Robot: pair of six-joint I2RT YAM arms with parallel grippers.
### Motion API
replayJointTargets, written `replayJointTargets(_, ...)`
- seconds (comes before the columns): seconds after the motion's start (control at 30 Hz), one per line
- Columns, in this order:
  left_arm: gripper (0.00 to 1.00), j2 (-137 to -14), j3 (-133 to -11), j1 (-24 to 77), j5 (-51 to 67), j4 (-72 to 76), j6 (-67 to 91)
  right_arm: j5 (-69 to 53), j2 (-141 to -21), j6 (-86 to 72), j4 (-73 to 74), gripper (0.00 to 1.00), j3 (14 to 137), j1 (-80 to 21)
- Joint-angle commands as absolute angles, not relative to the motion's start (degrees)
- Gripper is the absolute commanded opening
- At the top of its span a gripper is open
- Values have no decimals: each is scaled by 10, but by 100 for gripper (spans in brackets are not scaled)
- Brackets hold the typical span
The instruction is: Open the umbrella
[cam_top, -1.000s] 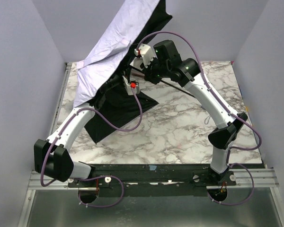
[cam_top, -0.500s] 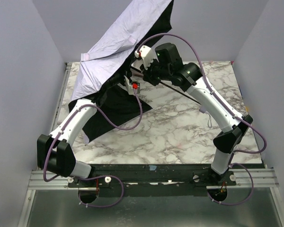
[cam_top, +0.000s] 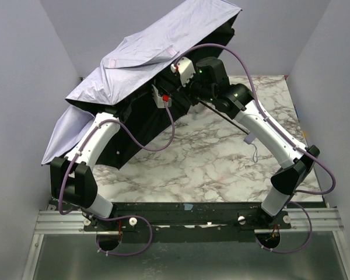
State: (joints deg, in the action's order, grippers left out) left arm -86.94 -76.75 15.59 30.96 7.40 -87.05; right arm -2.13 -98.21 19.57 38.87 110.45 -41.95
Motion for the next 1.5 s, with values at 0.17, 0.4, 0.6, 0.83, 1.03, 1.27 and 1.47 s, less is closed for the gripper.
replayJointTargets(0.17,0,-848,-775,53,204,161,-844,-2,-918,185,577,19,1050,-422)
replayJointTargets(0.4,0,-838,-795,60,220,187,-827,23,-929,176,602,34,1031,-419)
replayJointTargets(0.6,0,-825,-782,60,224,211,-852,45,-936,173,610,20,1020,-411)
replayJointTargets(0.83,0,-845,-808,51,158,261,-892,82,-949,179,666,11,1002,-406)
replayJointTargets(1.03,7,-892,-871,19,83,276,-928,79,-927,188,695,1,970,-406)
replayJointTargets(1.27,19,-942,-953,-44,62,259,-949,86,-896,200,709,1,941,-405)
replayJointTargets(1.47,19,-972,-1002,-73,48,251,-963,92,-869,203,713,1,900,-403)
